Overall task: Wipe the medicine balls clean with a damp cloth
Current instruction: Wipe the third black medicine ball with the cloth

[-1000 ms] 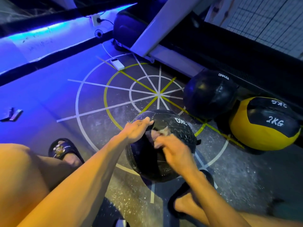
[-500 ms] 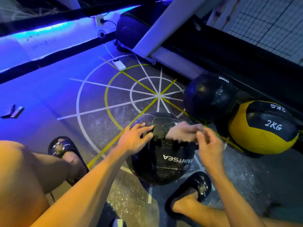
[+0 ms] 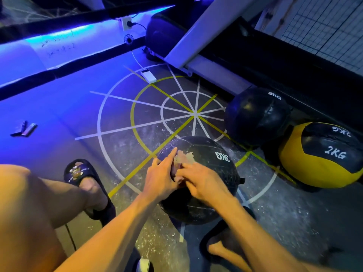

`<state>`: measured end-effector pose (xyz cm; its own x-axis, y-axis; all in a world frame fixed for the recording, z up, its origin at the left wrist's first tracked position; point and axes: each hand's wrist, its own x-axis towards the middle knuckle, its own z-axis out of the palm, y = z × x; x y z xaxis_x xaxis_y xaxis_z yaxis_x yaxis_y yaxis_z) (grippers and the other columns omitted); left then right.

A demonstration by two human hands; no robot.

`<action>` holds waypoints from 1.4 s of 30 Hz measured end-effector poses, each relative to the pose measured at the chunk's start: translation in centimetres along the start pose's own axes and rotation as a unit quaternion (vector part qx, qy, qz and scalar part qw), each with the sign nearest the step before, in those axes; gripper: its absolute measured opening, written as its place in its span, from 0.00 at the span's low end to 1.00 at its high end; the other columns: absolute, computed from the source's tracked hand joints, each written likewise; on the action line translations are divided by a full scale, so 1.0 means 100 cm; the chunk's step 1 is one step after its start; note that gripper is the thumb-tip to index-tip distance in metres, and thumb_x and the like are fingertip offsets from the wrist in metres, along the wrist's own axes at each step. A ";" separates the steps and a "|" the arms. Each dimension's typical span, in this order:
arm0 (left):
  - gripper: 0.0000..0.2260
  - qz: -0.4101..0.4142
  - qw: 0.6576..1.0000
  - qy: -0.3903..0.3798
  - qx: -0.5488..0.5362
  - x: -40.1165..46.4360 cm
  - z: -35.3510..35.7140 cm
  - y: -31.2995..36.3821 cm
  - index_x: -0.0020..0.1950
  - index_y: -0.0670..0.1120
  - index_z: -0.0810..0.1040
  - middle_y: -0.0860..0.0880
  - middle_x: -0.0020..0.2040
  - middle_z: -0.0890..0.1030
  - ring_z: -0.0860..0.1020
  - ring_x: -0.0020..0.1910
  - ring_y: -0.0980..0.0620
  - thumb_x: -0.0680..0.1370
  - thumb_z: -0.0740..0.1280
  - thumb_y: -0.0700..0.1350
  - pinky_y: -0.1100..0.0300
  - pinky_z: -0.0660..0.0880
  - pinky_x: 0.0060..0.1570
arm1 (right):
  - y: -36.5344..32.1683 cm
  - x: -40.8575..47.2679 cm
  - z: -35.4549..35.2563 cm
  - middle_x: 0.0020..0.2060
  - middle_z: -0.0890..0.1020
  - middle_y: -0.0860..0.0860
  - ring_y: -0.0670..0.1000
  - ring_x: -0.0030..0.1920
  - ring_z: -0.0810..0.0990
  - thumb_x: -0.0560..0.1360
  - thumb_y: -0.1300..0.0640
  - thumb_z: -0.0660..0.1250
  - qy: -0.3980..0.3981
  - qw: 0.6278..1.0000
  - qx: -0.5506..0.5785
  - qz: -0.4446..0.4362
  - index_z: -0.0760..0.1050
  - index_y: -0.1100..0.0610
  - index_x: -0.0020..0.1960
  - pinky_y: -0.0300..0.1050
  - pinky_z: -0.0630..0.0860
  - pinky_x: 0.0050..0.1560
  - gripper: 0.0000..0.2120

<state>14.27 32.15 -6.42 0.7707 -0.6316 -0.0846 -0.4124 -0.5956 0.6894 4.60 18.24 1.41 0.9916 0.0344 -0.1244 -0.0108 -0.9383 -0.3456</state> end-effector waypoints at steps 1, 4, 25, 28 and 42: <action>0.48 0.003 1.000 0.001 0.010 0.001 -0.001 0.000 0.84 0.59 0.52 0.53 0.65 0.79 0.69 0.58 0.48 0.70 0.74 0.62 0.48 0.73 0.60 | 0.014 -0.001 -0.008 0.59 0.80 0.43 0.51 0.56 0.80 0.78 0.60 0.64 0.023 0.999 0.009 0.037 0.79 0.43 0.55 0.52 0.77 0.61 0.13; 0.54 0.005 1.000 -0.013 0.007 0.006 -0.001 -0.001 0.83 0.59 0.52 0.57 0.74 0.73 0.68 0.63 0.48 0.64 0.74 0.73 0.51 0.69 0.63 | 0.029 -0.009 -0.010 0.56 0.80 0.43 0.52 0.52 0.81 0.78 0.60 0.63 0.094 0.993 -0.002 0.076 0.78 0.42 0.55 0.52 0.80 0.55 0.14; 0.46 0.021 0.999 0.025 -0.039 -0.012 0.000 -0.015 0.80 0.60 0.63 0.65 0.72 0.72 0.69 0.59 0.52 0.67 0.68 0.78 0.43 0.70 0.69 | 0.080 -0.076 -0.036 0.55 0.84 0.45 0.45 0.56 0.81 0.82 0.59 0.66 0.449 0.761 0.292 0.366 0.82 0.49 0.62 0.42 0.77 0.61 0.12; 0.44 0.027 0.998 0.034 -0.034 -0.018 0.002 -0.014 0.80 0.60 0.64 0.64 0.74 0.72 0.68 0.57 0.54 0.68 0.71 0.74 0.48 0.72 0.65 | 0.048 -0.070 -0.005 0.53 0.85 0.39 0.41 0.55 0.83 0.81 0.61 0.66 0.419 0.795 0.295 0.324 0.83 0.45 0.57 0.33 0.77 0.57 0.13; 0.40 0.025 0.998 0.046 -0.040 -0.026 0.005 -0.021 0.77 0.61 0.69 0.66 0.75 0.70 0.67 0.56 0.56 0.68 0.72 0.74 0.56 0.69 0.60 | 0.016 -0.029 0.030 0.40 0.80 0.47 0.46 0.36 0.78 0.83 0.62 0.62 0.325 0.890 0.143 0.286 0.78 0.48 0.62 0.33 0.75 0.35 0.14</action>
<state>12.88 34.78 -7.99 0.7930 -0.6091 0.0153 -0.4139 -0.5200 0.7472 1.31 17.65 -1.56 0.6772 -0.7143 0.1763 -0.4777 -0.6091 -0.6331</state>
